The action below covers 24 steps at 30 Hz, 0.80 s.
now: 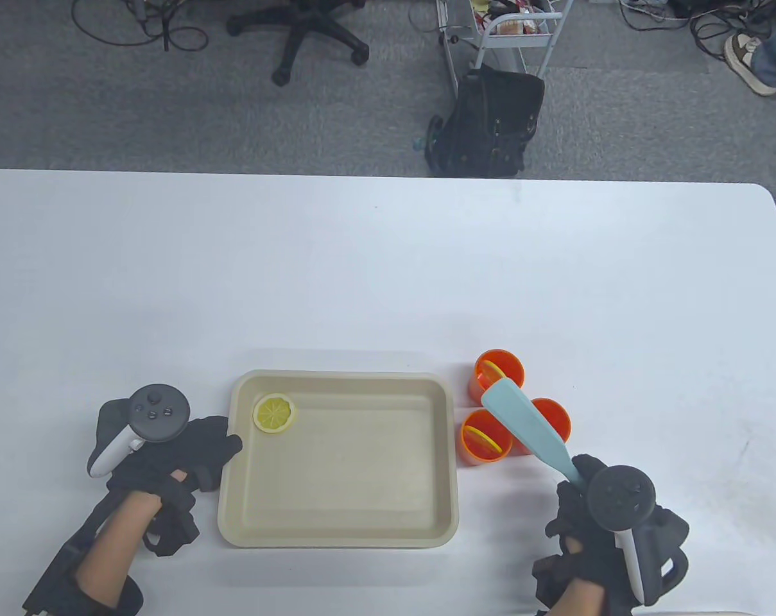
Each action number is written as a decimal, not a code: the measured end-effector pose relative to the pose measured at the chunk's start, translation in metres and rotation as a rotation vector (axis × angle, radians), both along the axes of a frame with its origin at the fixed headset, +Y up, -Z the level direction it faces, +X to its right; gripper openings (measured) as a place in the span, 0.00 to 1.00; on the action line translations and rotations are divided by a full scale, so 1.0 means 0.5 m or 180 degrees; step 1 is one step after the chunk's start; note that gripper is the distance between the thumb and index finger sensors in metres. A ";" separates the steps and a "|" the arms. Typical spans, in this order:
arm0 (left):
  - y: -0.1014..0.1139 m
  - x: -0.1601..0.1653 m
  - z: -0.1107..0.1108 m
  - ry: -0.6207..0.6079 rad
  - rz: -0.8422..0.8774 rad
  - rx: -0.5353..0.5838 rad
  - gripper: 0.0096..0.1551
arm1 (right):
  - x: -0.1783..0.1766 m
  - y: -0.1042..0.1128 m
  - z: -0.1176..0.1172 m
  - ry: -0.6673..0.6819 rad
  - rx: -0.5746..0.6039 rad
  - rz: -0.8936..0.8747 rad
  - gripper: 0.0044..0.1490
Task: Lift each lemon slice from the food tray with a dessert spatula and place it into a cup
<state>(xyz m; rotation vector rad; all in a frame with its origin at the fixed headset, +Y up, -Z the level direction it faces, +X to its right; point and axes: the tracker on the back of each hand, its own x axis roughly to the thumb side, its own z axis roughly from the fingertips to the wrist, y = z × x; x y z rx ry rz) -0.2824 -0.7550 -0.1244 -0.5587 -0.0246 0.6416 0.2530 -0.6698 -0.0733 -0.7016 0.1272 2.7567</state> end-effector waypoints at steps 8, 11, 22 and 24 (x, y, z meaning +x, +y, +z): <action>0.000 0.000 0.000 0.0003 0.0003 -0.0007 0.34 | -0.097 0.012 -0.012 0.0764 0.0194 0.0300 0.34; 0.000 0.000 0.000 0.0003 0.0004 -0.0008 0.34 | -0.135 0.014 -0.014 0.0958 0.0231 0.0480 0.34; 0.000 0.000 -0.001 0.0001 -0.0008 -0.0003 0.34 | -0.235 0.004 -0.019 0.1519 0.0129 0.0828 0.34; 0.000 0.000 -0.001 0.0001 -0.0005 -0.0005 0.34 | -0.255 0.001 -0.019 0.1612 0.0094 0.0914 0.35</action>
